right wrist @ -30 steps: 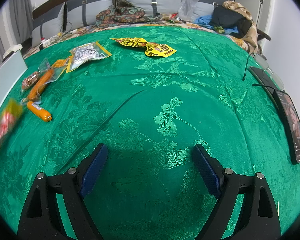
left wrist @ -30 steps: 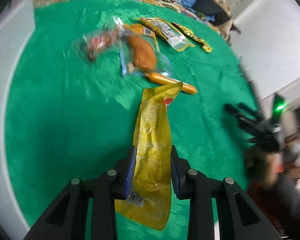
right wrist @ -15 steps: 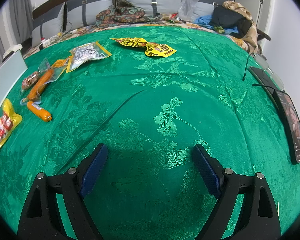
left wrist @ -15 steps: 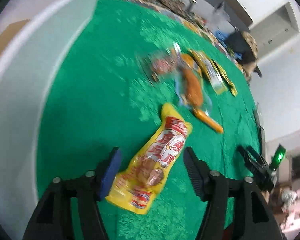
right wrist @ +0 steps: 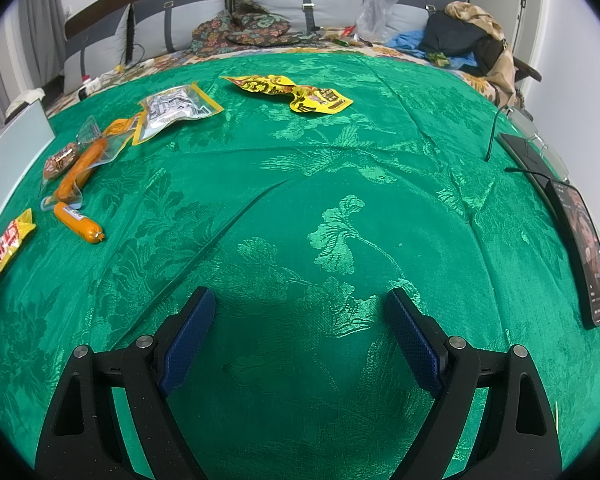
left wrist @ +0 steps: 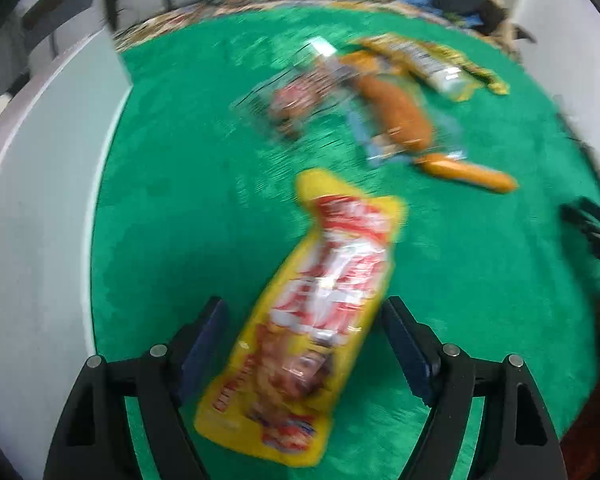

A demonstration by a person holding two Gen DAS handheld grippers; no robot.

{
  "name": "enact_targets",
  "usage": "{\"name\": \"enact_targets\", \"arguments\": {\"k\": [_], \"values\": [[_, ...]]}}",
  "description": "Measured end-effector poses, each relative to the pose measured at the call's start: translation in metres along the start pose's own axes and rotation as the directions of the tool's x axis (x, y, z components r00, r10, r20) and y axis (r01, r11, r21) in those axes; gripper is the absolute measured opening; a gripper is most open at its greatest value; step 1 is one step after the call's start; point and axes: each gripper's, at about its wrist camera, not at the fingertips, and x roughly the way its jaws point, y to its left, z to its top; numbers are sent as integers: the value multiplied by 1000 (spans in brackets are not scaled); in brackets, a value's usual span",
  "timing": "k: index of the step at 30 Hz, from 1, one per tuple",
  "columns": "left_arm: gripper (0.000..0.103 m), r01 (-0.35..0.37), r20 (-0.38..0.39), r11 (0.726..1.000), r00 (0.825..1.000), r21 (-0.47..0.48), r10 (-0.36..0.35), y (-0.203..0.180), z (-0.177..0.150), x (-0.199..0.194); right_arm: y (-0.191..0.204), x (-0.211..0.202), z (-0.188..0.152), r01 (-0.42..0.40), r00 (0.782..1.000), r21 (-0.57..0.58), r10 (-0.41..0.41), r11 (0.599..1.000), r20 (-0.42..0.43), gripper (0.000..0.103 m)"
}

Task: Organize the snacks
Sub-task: 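Grasp the long yellow printed snack packet with the left gripper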

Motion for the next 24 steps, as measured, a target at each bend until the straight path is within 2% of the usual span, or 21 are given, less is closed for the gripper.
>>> {"name": "enact_targets", "arguments": {"k": [2,6,9,11,12,15,20,21,22,23,24], "values": [[89,-20,14,998,1000,-52,20,7,-3,2,0,0,0,0,1000,0,0,1000,0,90],[89,-80,20,979,996,-190,85,22,-10,0,-1,0,0,-1,1000,1,1,1000,0,90],[89,-101,16,965,994,-241,108,25,-14,-1,0,0,0,0,1000,1,0,1000,0,90],[93,-103,21,967,994,-232,111,24,-17,-1,0,0,0,0,1000,1,0,1000,0,90],[103,-89,16,973,995,-215,94,22,-19,1,0,0,0,0,1000,1,0,1000,0,90],[103,-69,35,987,997,-145,75,17,-24,-1,-1,0,0,0,1000,1,0,1000,0,90],[101,-38,-27,996,999,-84,36,15,-19,2,0,0,0,0,1000,1,0,1000,0,90],[88,-37,-21,996,999,-78,35,13,-19,-2,-1,1,0,0,1000,1,0,1000,0,90],[62,-33,5,998,999,-61,33,10,-20,-8,-1,0,0,0,1000,1,0,1000,0,90],[49,-25,12,998,1000,-53,26,5,-19,-11,0,0,0,-1,1000,1,1,1000,-1,90],[48,-5,1,999,1000,-48,5,4,-21,-13,-1,1,0,-2,1000,2,2,1000,-1,90]]}}
